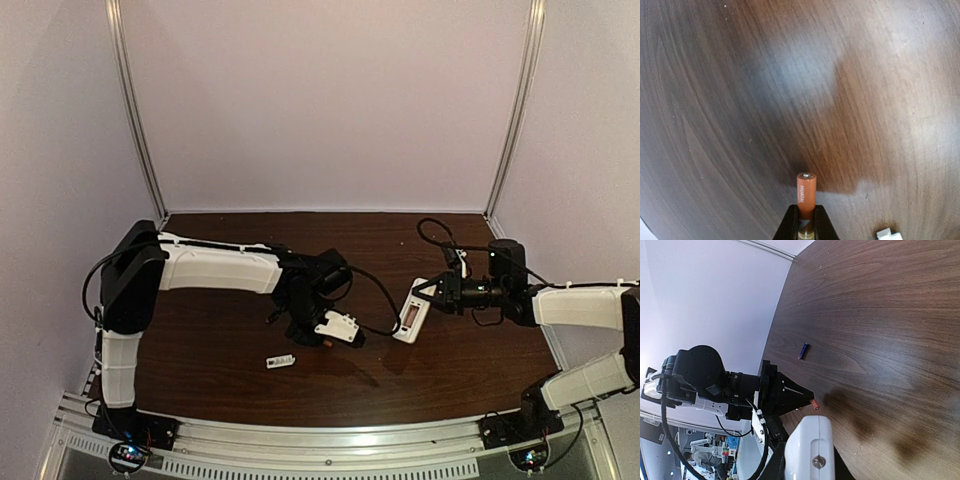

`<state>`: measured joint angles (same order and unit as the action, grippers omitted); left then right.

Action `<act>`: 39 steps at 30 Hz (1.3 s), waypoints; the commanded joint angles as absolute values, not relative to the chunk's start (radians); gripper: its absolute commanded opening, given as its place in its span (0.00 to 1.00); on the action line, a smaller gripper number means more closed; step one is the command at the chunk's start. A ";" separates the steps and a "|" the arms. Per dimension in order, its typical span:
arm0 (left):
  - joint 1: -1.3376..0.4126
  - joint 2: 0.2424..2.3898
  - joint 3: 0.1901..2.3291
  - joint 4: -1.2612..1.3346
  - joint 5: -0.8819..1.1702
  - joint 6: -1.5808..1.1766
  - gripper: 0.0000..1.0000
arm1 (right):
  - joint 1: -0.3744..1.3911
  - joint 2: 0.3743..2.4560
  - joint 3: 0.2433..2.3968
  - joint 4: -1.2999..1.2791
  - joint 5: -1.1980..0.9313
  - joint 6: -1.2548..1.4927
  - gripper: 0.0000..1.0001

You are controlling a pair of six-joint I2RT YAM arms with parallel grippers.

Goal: Load the batteries into the remote control
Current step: Move the battery to the center of the board, then pick up the battery from the center of the board.

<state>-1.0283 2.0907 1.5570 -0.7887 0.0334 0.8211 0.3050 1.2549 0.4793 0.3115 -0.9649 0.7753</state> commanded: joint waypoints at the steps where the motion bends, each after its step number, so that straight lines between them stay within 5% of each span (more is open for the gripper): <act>1: -1.052 2.103 1.552 -0.720 -0.012 0.956 0.08 | 0.296 1.259 0.474 0.343 -0.981 0.779 0.00; 8: -1.057 2.128 1.513 -0.682 -0.017 0.986 0.17 | 0.297 1.264 0.477 0.342 -0.980 0.776 0.00; 13: -1.056 2.131 1.491 -0.651 -0.054 0.956 0.40 | 0.296 1.265 0.479 0.336 -0.979 0.773 0.00; 21: -1.057 1.939 1.459 -0.580 -0.080 0.756 0.62 | 0.296 1.263 0.498 0.250 -0.939 0.717 0.00; 24: -1.058 1.789 1.400 -0.521 -0.096 0.644 0.73 | 0.297 1.273 0.505 0.247 -0.922 0.713 0.00; 26: -1.057 1.669 1.329 -0.458 -0.152 0.538 0.96 | 0.299 1.287 0.515 0.241 -0.902 0.706 0.00; 32: -1.053 1.423 1.105 -0.308 -0.341 -0.040 0.97 | 0.331 1.371 0.570 0.281 -0.855 0.712 0.00; 39: -1.055 1.419 1.033 -0.266 -0.045 -0.716 0.97 | 0.377 1.487 0.635 0.348 -0.823 0.735 0.00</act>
<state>-1.0275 1.3827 1.0771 -0.3500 -0.1455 -0.2127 0.3557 1.4513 0.5922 0.2821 -0.8585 0.7284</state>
